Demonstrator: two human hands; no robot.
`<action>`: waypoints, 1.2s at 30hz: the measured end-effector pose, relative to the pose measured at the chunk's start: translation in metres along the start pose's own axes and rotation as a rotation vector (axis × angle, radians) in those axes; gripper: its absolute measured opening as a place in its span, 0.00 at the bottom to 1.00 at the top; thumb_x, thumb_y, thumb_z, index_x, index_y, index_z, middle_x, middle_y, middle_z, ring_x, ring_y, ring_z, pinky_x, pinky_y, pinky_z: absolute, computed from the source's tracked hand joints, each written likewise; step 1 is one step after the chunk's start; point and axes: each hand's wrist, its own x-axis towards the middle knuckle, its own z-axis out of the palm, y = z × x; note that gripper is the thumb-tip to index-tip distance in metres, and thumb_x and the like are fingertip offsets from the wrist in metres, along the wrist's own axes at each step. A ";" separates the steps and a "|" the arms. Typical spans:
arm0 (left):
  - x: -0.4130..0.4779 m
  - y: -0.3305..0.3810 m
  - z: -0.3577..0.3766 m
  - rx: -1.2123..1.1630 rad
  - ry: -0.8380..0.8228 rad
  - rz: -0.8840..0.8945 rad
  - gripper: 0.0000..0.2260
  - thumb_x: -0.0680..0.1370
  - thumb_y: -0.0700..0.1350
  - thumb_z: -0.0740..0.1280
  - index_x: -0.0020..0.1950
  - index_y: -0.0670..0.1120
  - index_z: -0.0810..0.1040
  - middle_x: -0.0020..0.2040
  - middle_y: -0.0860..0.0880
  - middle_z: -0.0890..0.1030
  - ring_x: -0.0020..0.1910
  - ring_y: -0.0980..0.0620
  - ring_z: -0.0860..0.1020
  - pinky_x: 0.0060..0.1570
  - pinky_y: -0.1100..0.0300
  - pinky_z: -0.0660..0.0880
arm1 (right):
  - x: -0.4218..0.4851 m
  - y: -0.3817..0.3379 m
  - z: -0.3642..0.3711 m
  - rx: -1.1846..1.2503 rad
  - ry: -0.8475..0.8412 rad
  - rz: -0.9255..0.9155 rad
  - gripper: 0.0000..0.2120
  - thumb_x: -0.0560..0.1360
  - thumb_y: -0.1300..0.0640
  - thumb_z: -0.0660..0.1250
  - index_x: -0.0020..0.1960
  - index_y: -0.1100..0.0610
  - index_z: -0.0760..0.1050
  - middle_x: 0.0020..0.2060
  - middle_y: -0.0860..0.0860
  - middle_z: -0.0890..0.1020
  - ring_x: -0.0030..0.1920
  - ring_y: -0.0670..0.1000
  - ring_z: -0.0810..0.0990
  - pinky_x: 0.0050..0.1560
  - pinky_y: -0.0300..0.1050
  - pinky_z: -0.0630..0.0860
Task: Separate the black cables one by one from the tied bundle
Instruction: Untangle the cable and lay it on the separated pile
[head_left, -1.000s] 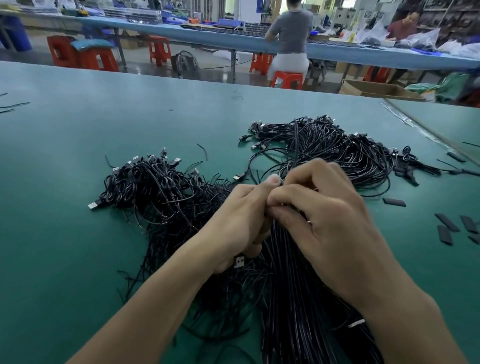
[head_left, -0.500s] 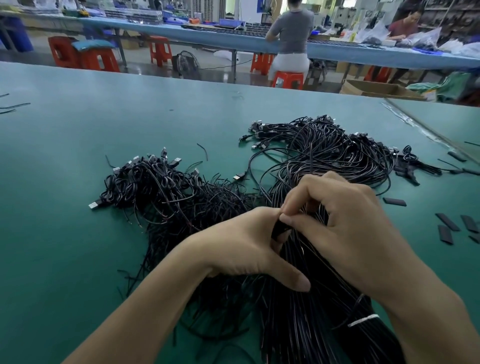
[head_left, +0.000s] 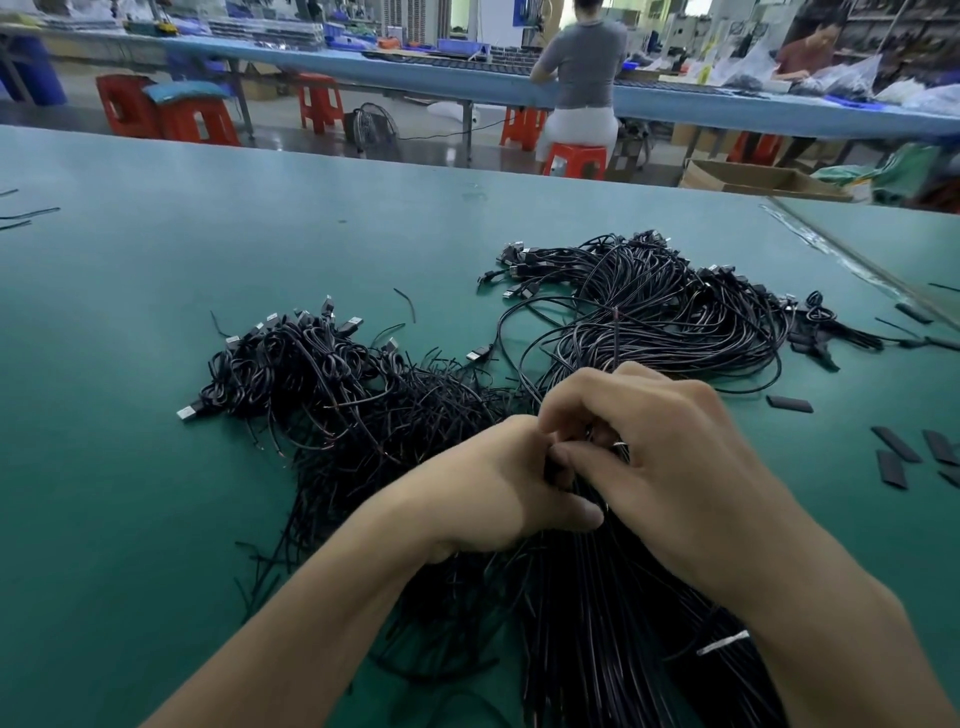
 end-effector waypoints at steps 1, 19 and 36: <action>0.000 0.000 -0.001 -0.078 -0.002 -0.013 0.07 0.76 0.39 0.71 0.44 0.39 0.74 0.35 0.47 0.68 0.31 0.52 0.65 0.27 0.62 0.63 | 0.000 0.000 0.001 -0.003 0.019 -0.011 0.12 0.72 0.63 0.74 0.46 0.47 0.76 0.36 0.39 0.76 0.45 0.43 0.74 0.44 0.34 0.69; 0.008 0.011 0.006 -0.759 0.331 0.247 0.07 0.80 0.43 0.66 0.45 0.53 0.82 0.40 0.53 0.81 0.39 0.58 0.78 0.41 0.65 0.76 | 0.006 0.000 0.015 0.464 0.606 0.253 0.12 0.75 0.62 0.71 0.45 0.47 0.72 0.38 0.47 0.81 0.37 0.46 0.79 0.40 0.35 0.75; 0.005 0.002 -0.002 -0.172 0.579 0.472 0.09 0.80 0.51 0.61 0.48 0.53 0.80 0.40 0.50 0.82 0.39 0.45 0.77 0.38 0.53 0.76 | 0.010 -0.001 0.014 1.215 0.452 0.477 0.13 0.73 0.70 0.69 0.38 0.54 0.71 0.31 0.48 0.80 0.33 0.44 0.77 0.32 0.32 0.74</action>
